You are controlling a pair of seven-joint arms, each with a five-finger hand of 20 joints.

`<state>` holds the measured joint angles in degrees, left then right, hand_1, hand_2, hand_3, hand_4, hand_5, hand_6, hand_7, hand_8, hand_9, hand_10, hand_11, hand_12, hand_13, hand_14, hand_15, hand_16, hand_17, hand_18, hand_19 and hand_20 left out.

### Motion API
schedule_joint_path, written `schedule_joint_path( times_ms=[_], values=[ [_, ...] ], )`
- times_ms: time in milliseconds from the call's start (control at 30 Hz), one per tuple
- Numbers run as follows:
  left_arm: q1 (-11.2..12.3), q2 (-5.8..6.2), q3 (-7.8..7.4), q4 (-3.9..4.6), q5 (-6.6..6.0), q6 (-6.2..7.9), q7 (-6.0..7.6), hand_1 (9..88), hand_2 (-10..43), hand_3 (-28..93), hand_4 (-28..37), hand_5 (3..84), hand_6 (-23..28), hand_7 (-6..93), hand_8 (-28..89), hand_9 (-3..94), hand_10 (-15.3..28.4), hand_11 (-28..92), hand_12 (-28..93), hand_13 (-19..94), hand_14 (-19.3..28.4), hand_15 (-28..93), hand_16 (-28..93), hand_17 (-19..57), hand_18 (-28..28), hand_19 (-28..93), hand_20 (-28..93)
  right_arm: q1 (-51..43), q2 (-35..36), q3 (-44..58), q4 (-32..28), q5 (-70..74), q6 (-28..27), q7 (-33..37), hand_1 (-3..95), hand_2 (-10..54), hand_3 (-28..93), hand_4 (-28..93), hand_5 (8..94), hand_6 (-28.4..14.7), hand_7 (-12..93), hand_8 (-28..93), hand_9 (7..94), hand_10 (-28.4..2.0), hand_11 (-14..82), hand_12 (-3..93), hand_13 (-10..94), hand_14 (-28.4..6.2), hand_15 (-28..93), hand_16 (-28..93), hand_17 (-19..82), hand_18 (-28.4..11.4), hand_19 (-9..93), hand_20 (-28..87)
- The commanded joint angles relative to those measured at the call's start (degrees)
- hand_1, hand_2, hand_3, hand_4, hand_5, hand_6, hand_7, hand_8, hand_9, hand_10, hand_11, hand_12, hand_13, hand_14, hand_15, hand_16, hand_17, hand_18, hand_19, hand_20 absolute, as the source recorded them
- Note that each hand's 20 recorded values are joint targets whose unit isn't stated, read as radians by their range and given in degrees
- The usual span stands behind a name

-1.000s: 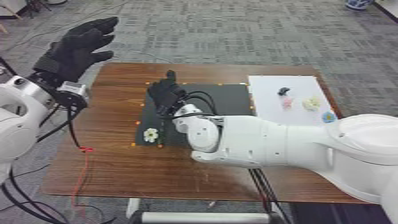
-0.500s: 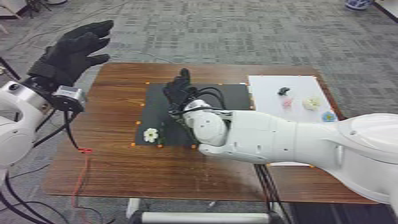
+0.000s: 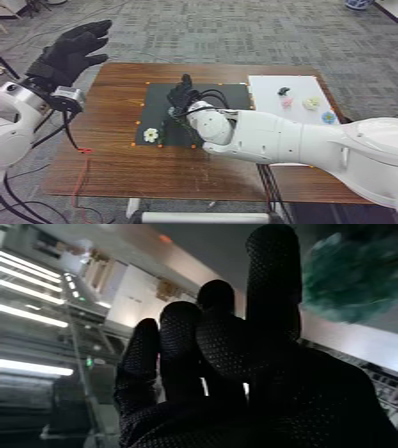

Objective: Arrange flowers

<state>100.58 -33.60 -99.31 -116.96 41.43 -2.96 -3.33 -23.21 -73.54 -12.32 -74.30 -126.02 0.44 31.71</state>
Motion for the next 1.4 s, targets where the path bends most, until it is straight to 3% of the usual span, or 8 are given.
schedule_joint_path(
  times_ms=[33,233,800,967,1033,1133,1267,1400],
  values=[
    [-0.63,-0.59,0.2,-0.03,-0.19,0.36,0.01,22.8,-4.8,68,-28.3,18.9,1.6,17.2,-9,10.4,7.1,8,19,0,9.0,24,-1,-18.4,18.1,34,8,-1.4,0.48,0.64,-0.61,-1.93,-1.29,-3.08,51.8,10.9,93,-20,81.5,9.0,32,-18,51.7,-8.9,40.5,69.5,36,-10.0,73,55,3,-17.1,93,30],
    [-0.98,-0.59,0.56,0.12,-0.21,0.38,-0.07,22.8,-4.7,68,-28.3,18.9,1.6,17.3,-9,10.4,7.1,8,19,0,9.0,24,-1,-18.4,18.1,34,8,-1.1,0.26,0.49,-1.12,0.0,2.8,-4.03,51.3,10.0,93,-19,81.4,9.2,32,-18,52.3,-8.7,40.3,69.5,37,-10.0,73,55,3,-16.9,93,29],
    [-1.52,-0.78,1.11,0.32,-0.1,0.24,-0.06,22.7,-4.6,68,-28.3,18.9,1.7,17.0,-9,10.4,7.1,8,19,0,9.0,24,-1,-18.5,18.1,34,8,-1.24,-0.1,1.73,-0.3,1.1,6.08,-3.19,49.2,8.3,93,-16,78.5,9.6,31,-18,53.4,-8.8,40.7,68.8,38,-10.5,74,55,6,-17.0,88,35],
    [-0.29,-1.05,0.1,0.03,-0.13,0.42,-0.08,22.7,-4.6,68,-28.3,19.0,1.7,16.9,-9,10.4,7.1,8,19,0,9.0,24,-1,-18.5,18.1,34,8,-1.43,1.58,2.79,-1.5,-0.09,6.86,-0.29,47.7,-0.2,93,-17,67.2,8.8,34,-21,50.0,-10.1,42.8,67.4,37,-11.7,76,53,11,-17.6,73,50],
    [0.18,-1.27,-0.27,-0.02,-0.06,0.41,-0.11,22.7,-4.5,68,-28.3,18.9,1.7,17.0,-9,10.4,7.1,8,19,0,9.0,24,-1,-18.5,18.1,34,8,-1.82,3.32,4.08,-2.95,-0.64,8.14,0.67,44.8,-0.8,93,-21,61.1,7.2,37,-17,48.1,-10.6,44.6,65.9,36,-12.3,77,51,12,-18.2,73,53],
    [1.73,-2.04,-1.53,-0.45,-0.09,0.44,-0.18,22.8,-4.5,68,-28.3,18.9,1.7,17.1,-9,10.3,7.2,8,19,0,9.0,24,-1,-18.5,18.1,34,8,-3.49,7.71,7.31,-7.21,-1.11,10.79,2.11,42.0,-3.8,93,-23,54.2,5.5,38,-22,45.1,-11.2,46.2,63.6,36,-13.1,80,46,12,-18.7,73,52],
    [4.21,-2.96,-3.38,-1.27,0.07,0.54,-0.16,22.8,-4.5,68,-28.3,18.9,1.7,17.1,-9,10.3,7.1,8,19,0,9.0,24,-1,-18.5,18.1,34,8,-8.71,17.16,13.36,-13.28,-1.24,18.12,3.01,29.8,-3.8,93,-23,43.2,0.7,38,-21,36.9,-13.2,55.0,40.0,34,-13.7,83,33,12,-19.0,74,52],
    [9.04,-4.4,-7.29,-2.9,0.29,1.27,0.17,22.8,-4.4,68,-28.3,18.9,1.7,17.1,-9,10.4,7.1,9,19,0,9.0,24,-1,-18.5,18.1,34,8,-18.53,27.4,22.72,-18.22,-4.3,25.25,6.51,24.2,-9.3,91,-28,35.5,-2.1,37,-19,36.3,-11.8,39.0,28.0,33,-13.0,80,28,12,-19.0,75,52]
  ],
)
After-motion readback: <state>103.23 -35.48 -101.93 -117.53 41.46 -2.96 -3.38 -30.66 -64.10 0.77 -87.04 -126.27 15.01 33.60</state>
